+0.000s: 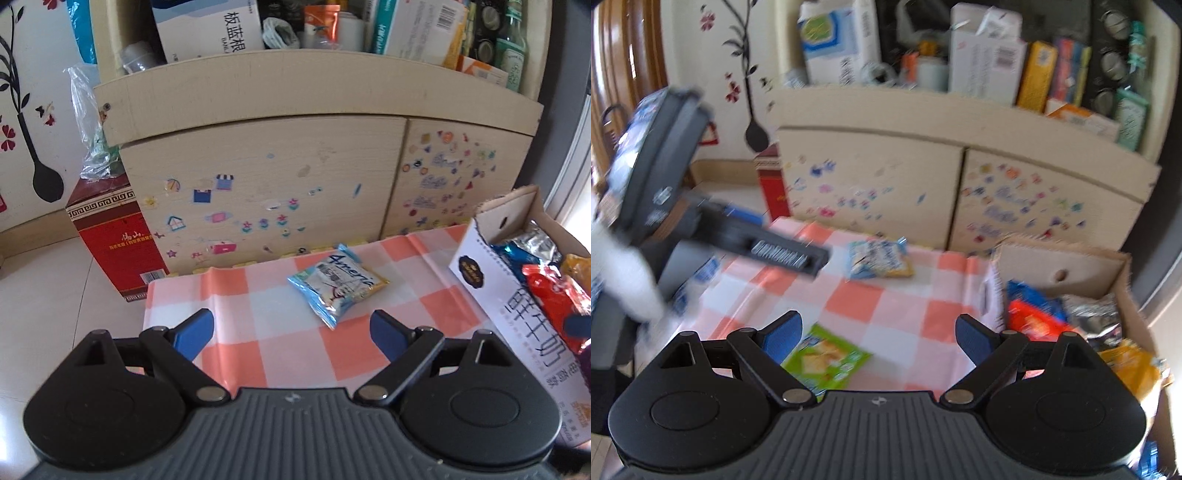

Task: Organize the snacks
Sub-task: 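Withdraw both tools back over the Ameria and green bags, then grasp the blue Ameria bag with the left tool while the right tool grasps the green Ameria bag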

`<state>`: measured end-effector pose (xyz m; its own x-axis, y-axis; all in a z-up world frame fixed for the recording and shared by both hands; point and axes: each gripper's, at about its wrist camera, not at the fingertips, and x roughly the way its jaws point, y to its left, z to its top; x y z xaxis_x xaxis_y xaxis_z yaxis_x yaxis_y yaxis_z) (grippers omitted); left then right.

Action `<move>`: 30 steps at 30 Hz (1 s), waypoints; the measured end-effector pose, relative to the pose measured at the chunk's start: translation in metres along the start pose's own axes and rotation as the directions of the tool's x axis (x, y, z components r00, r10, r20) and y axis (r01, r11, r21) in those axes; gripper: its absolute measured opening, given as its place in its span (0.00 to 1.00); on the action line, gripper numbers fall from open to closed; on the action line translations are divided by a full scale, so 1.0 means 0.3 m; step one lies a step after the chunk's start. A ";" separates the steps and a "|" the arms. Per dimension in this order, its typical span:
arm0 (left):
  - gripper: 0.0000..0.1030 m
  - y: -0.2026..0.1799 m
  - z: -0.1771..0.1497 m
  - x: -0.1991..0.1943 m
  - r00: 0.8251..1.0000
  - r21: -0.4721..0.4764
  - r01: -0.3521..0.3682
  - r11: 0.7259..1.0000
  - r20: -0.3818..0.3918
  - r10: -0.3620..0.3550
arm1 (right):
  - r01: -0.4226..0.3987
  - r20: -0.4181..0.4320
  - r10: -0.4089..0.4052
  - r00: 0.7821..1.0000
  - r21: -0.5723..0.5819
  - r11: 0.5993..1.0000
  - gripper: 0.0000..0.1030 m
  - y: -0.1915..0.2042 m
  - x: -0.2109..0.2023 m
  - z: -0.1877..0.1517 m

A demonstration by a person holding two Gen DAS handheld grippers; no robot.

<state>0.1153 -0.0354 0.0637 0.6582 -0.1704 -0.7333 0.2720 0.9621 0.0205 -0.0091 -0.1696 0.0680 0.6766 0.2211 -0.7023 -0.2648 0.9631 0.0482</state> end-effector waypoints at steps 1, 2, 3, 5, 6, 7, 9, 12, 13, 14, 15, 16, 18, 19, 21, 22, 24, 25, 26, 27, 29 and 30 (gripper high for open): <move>0.89 0.005 0.004 0.010 1.000 0.007 0.000 1.000 0.005 0.000 | -0.008 -0.019 0.008 1.000 0.010 1.000 0.92 0.009 0.015 -0.006; 0.89 0.008 0.007 0.019 1.000 0.016 0.004 1.000 0.011 -0.004 | -0.016 -0.040 0.017 0.999 0.023 1.000 0.92 0.015 0.029 -0.014; 0.89 0.009 0.009 0.028 1.000 0.026 0.009 1.000 0.016 -0.010 | -0.028 -0.058 0.030 0.998 0.035 0.999 0.92 0.022 0.046 -0.021; 0.89 0.004 0.013 0.050 1.000 0.058 0.021 0.998 0.015 -0.021 | -0.053 -0.090 0.058 0.994 0.057 0.997 0.92 0.038 0.077 -0.038; 0.89 -0.001 0.014 0.061 1.000 0.074 0.022 0.997 0.016 -0.023 | -0.057 -0.103 0.063 0.993 0.059 0.997 0.92 0.048 0.093 -0.046; 0.89 -0.006 0.014 0.072 0.999 0.086 0.028 0.996 0.022 -0.030 | -0.055 -0.112 0.062 0.992 0.059 0.997 0.92 0.058 0.108 -0.054; 0.89 -0.015 0.015 0.100 0.998 0.107 0.054 0.993 0.019 -0.056 | -0.052 -0.126 0.059 0.990 0.058 0.997 0.92 0.073 0.135 -0.066; 0.89 -0.034 0.019 0.141 0.997 0.141 0.077 0.987 0.016 -0.080 | -0.052 -0.144 0.062 0.988 0.076 0.996 0.92 0.091 0.169 -0.079; 0.89 -0.042 0.021 0.153 0.995 0.155 0.092 0.984 0.015 -0.095 | -0.047 -0.144 0.058 0.988 0.079 0.996 0.92 0.095 0.176 -0.081; 0.89 -0.051 0.024 0.166 0.994 0.172 0.104 0.980 0.012 -0.108 | -0.041 -0.145 0.052 0.988 0.082 0.996 0.92 0.099 0.184 -0.083; 0.89 -0.061 0.028 0.179 0.993 0.190 0.109 0.976 0.010 -0.113 | -0.035 -0.149 0.047 0.988 0.085 0.996 0.92 0.101 0.192 -0.086; 0.89 -0.068 0.033 0.192 0.993 0.205 0.112 0.972 0.009 -0.116 | -0.028 -0.152 0.041 0.987 0.087 0.996 0.92 0.102 0.199 -0.088; 0.89 -0.076 0.044 0.219 0.991 0.220 0.127 0.967 0.006 -0.131 | -0.013 -0.155 0.028 0.988 0.096 0.995 0.92 0.101 0.215 -0.091; 0.88 -0.078 0.050 0.234 0.990 0.221 0.135 0.966 0.003 -0.139 | -0.007 -0.156 0.023 0.988 0.103 0.995 0.92 0.100 0.225 -0.092; 0.88 -0.084 0.060 0.263 0.989 0.230 0.145 0.962 -0.005 -0.148 | -0.001 -0.159 0.018 0.987 0.111 0.994 0.92 0.096 0.240 -0.094; 0.88 -0.087 0.064 0.278 0.988 0.242 0.152 0.958 -0.012 -0.154 | 0.002 -0.160 0.015 0.987 0.108 0.994 0.92 0.099 0.248 -0.095; 0.88 -0.092 0.067 0.304 0.987 0.271 0.162 0.949 -0.021 -0.162 | 0.008 -0.162 0.007 0.987 0.095 0.995 0.92 0.108 0.258 -0.098; 0.88 -0.094 0.067 0.316 0.987 0.284 0.161 0.945 -0.022 -0.162 | 0.013 -0.164 0.002 0.986 0.087 0.996 0.91 0.113 0.263 -0.099; 0.88 -0.094 0.068 0.328 0.986 0.294 0.162 0.942 -0.025 -0.162 | 0.017 -0.167 -0.003 0.986 0.084 0.996 0.91 0.115 0.268 -0.101; 0.88 -0.093 0.069 0.339 0.985 0.298 0.170 0.939 -0.029 -0.169 | 0.020 -0.169 -0.005 0.986 0.086 0.996 0.91 0.115 0.274 -0.102; 0.88 -0.091 0.071 0.356 0.980 0.301 0.196 0.933 -0.038 -0.194 | 0.023 -0.177 -0.006 0.984 0.096 0.995 0.90 0.113 0.286 -0.108; 0.88 -0.093 0.071 0.362 0.978 0.308 0.207 0.929 -0.039 -0.204 | 0.024 -0.181 -0.006 0.983 0.098 0.995 0.90 0.115 0.284 -0.111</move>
<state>0.1941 -0.0853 -0.0022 0.5605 -0.3550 -0.7482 0.6044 0.7930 0.0766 0.0167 -0.1228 -0.0138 0.5424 0.1838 -0.8198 -0.1793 0.9786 0.1008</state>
